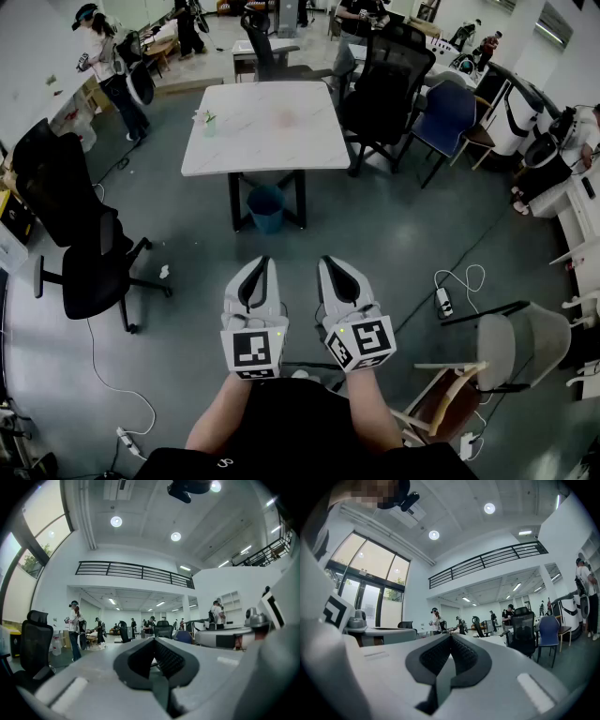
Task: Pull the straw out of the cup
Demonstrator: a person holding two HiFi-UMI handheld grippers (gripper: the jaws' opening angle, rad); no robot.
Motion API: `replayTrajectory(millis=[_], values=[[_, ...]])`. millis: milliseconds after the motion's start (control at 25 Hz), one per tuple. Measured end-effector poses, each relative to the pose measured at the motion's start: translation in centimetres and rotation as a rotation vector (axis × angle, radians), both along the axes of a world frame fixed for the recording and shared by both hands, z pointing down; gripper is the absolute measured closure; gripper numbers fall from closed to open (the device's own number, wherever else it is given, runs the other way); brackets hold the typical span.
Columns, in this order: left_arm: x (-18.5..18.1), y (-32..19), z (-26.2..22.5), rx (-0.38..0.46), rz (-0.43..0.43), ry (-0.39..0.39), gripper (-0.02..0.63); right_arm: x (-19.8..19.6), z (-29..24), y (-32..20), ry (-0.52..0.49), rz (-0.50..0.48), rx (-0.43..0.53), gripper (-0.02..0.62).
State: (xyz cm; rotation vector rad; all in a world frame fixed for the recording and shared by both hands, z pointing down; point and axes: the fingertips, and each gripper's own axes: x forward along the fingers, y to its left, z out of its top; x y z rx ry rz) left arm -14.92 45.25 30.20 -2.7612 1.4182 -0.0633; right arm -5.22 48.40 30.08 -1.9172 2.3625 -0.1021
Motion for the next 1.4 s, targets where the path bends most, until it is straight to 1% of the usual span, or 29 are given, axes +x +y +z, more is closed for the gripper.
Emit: replayTrajectory(millis=[320,480,600,1000,1240,1400], values=[[-0.2,-0.4,0.1,-0.011,0.006,0.007,0.605,-0.6,0.0,-0.6,0.007,-0.013,-0.010,0.598],[-0.8,-0.9,0.5,-0.017,0.000,0.011,0.606,-0.2,0.1,-1.2,-0.032,0.021,0.000,0.598],[-1.5,-1.7,0.7,-0.019,-0.007,0.012,0.606,-0.2,0.1,-1.9,-0.026,0.040,0.002,0.597],[-5.2,-5.7,1.3,-0.025,-0.015,0.042,0.606,-2.9,-0.1,-5.3,-0.001,0.070,0.021,0.597],[-5.9,-8.0,2.3,-0.056,-0.012,0.056,0.604,-3.1,1.1,-7.4,0.010,0.086,-0.010,0.597],[-5.7,-10.7,2.1,-0.042,-0.038,0.053,0.604,-2.5,0.3,-10.4,0.013,0.064,0.016,0.597]])
